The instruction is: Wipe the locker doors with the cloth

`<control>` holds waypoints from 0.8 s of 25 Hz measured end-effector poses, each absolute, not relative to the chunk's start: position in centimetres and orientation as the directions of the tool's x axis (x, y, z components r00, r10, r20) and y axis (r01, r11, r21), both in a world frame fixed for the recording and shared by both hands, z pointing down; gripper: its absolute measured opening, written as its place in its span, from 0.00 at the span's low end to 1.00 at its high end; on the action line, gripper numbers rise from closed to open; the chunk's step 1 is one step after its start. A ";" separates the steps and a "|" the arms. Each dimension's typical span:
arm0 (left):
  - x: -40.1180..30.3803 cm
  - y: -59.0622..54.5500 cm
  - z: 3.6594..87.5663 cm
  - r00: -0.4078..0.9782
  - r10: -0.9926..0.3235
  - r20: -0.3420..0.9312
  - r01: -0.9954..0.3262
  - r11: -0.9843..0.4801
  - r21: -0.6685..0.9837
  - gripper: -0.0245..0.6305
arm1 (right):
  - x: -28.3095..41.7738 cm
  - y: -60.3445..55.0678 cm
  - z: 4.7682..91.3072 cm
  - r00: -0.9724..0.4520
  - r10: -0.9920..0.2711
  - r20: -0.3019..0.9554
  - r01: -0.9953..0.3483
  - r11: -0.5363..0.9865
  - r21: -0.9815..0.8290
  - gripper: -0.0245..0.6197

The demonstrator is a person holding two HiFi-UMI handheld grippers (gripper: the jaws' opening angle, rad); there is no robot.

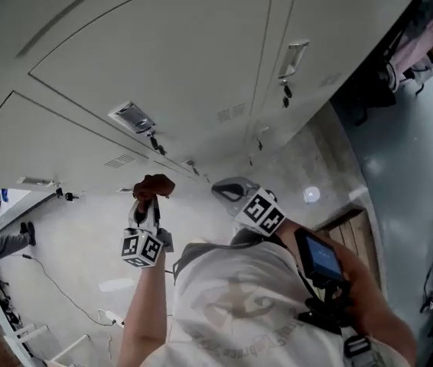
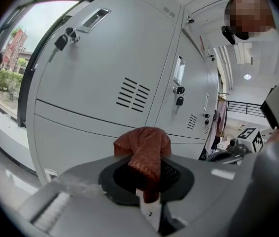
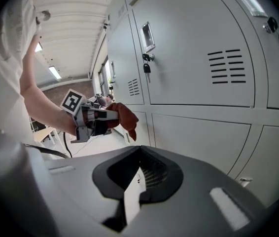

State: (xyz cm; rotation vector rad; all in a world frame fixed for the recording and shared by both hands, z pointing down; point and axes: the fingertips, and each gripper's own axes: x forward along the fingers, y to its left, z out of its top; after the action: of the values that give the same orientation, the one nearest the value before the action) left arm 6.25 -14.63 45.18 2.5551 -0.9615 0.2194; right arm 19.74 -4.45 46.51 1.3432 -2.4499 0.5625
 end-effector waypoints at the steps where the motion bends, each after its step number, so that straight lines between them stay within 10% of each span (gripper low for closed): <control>1: 6.1 -14.4 44.4 0.752 -0.600 0.272 -0.659 -0.686 0.309 0.11 | 19.9 -4.5 46.0 -0.519 -0.744 0.422 -0.853 0.486 -0.191 0.05; 10: 1.8 -11.9 52.8 0.745 -0.627 0.227 -0.666 -0.677 0.313 0.11 | 18.8 -4.1 54.3 -0.466 -0.799 0.380 -0.881 0.458 -0.119 0.05; 20: -5.7 -8.1 42.4 0.734 -0.630 0.254 -0.676 -0.644 0.359 0.11 | 12.7 -1.8 40.2 -0.437 -0.828 0.352 -0.892 0.448 -0.054 0.05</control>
State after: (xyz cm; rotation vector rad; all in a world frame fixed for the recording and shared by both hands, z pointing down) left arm -5.73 -8.08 42.44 2.5038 -0.9977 0.1463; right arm 12.75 -1.82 40.18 1.4812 -2.4273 0.3372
